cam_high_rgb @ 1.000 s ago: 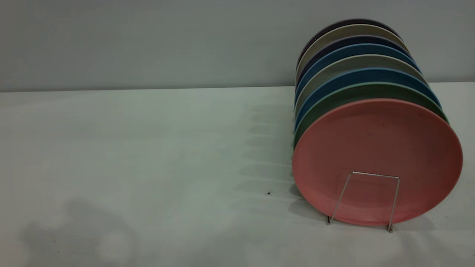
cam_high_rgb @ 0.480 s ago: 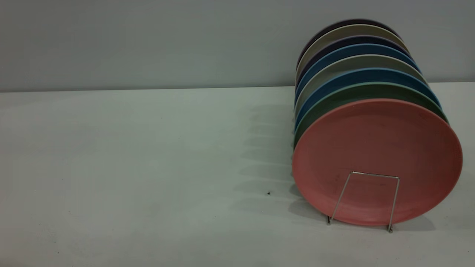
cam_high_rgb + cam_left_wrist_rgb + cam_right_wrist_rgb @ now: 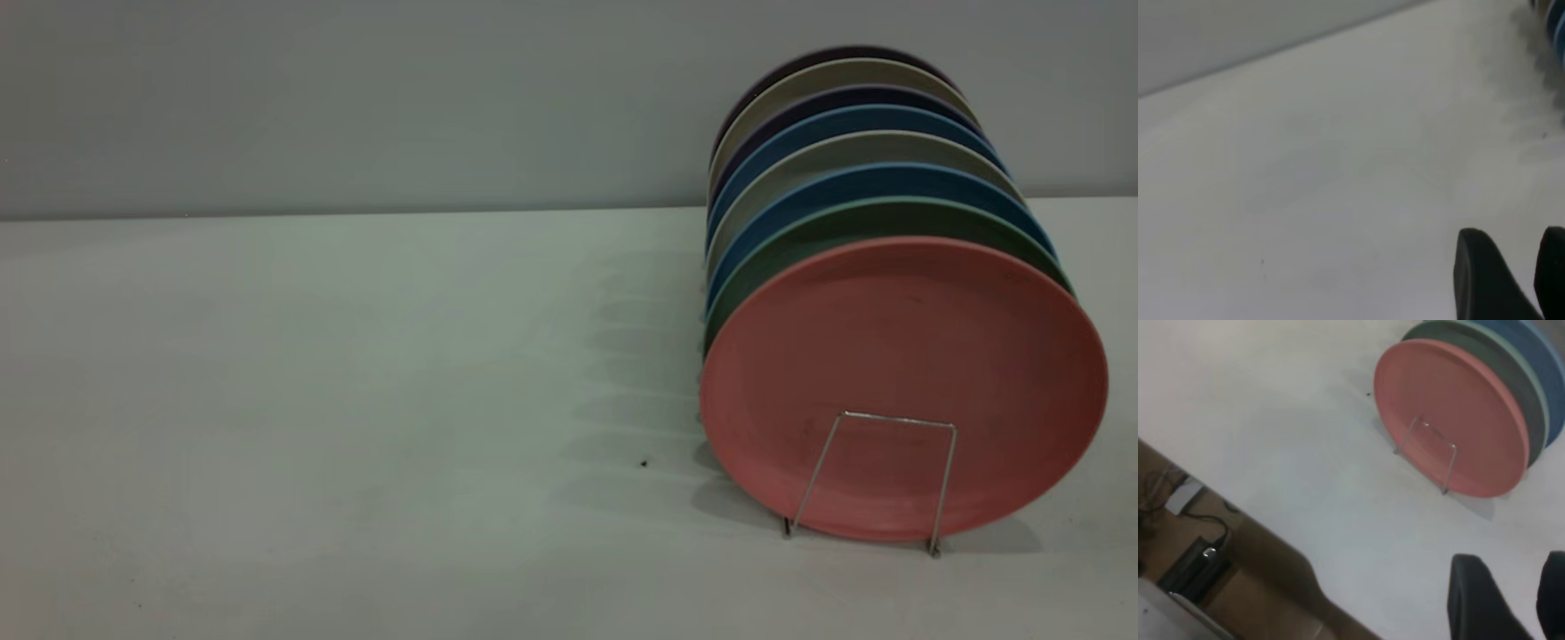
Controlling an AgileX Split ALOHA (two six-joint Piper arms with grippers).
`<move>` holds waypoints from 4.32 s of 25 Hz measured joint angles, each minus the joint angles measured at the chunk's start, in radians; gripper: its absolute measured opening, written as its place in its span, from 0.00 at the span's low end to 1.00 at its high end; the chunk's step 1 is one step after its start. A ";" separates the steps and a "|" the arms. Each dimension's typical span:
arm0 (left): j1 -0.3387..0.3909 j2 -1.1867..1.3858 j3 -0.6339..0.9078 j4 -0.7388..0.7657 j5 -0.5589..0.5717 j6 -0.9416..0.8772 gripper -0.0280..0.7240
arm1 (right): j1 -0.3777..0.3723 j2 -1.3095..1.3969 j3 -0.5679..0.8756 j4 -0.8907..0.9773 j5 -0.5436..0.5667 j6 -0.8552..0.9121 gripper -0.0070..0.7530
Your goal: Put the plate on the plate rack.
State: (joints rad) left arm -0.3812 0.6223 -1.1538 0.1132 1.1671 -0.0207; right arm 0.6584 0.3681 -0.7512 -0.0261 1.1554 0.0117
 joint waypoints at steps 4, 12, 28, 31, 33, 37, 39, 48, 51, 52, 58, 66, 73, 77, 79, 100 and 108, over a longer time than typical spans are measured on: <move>0.000 -0.104 0.049 -0.010 0.000 0.000 0.36 | 0.000 -0.066 0.001 0.011 0.029 -0.003 0.33; 0.000 -0.339 0.310 -0.010 0.000 0.000 0.36 | 0.000 -0.207 0.161 0.019 0.032 -0.003 0.33; 0.000 -0.607 0.549 -0.008 -0.005 -0.065 0.36 | 0.000 -0.318 0.274 0.026 -0.015 -0.012 0.33; 0.000 -0.609 0.573 -0.009 -0.007 -0.079 0.36 | 0.000 -0.320 0.274 0.026 -0.015 -0.012 0.33; 0.000 -0.609 0.593 -0.009 -0.007 -0.080 0.36 | 0.000 -0.320 0.274 0.026 -0.015 -0.012 0.33; 0.000 -0.609 0.639 -0.009 -0.017 -0.080 0.36 | 0.000 -0.320 0.274 0.026 -0.015 -0.012 0.33; 0.000 -0.609 0.657 -0.009 -0.027 -0.080 0.36 | 0.000 -0.320 0.274 0.026 -0.015 -0.012 0.33; 0.000 -0.609 0.667 -0.009 -0.029 -0.080 0.36 | 0.000 -0.320 0.274 0.026 -0.015 -0.012 0.33; 0.000 -0.609 0.667 -0.009 -0.029 -0.078 0.36 | 0.000 -0.320 0.274 0.026 -0.015 -0.012 0.33; 0.000 -0.609 0.667 -0.009 -0.029 -0.078 0.36 | 0.000 -0.320 0.274 0.026 -0.015 -0.012 0.33; 0.000 -0.609 0.667 -0.009 -0.029 -0.078 0.36 | 0.000 -0.320 0.276 0.026 -0.015 -0.012 0.33; 0.000 -0.609 0.667 -0.009 -0.029 -0.078 0.36 | -0.120 -0.320 0.278 0.031 -0.015 -0.012 0.33; 0.128 -0.636 0.667 -0.009 -0.029 -0.077 0.36 | -0.370 -0.321 0.278 0.033 -0.015 -0.012 0.33; 0.269 -0.644 0.667 -0.009 -0.029 -0.077 0.36 | -0.489 -0.364 0.278 0.033 -0.015 -0.012 0.33; 0.329 -0.644 0.667 -0.009 -0.029 -0.077 0.36 | -0.521 -0.383 0.278 0.033 -0.015 -0.012 0.33; 0.397 -0.644 0.667 -0.009 -0.029 -0.075 0.36 | -0.568 -0.385 0.279 0.034 -0.015 -0.012 0.33; 0.397 -0.644 0.667 -0.009 -0.029 -0.075 0.36 | -0.568 -0.385 0.279 0.034 -0.015 -0.012 0.33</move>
State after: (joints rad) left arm 0.0158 -0.0220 -0.4872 0.1040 1.1379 -0.0960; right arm 0.0901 -0.0166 -0.4727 0.0081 1.1405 0.0000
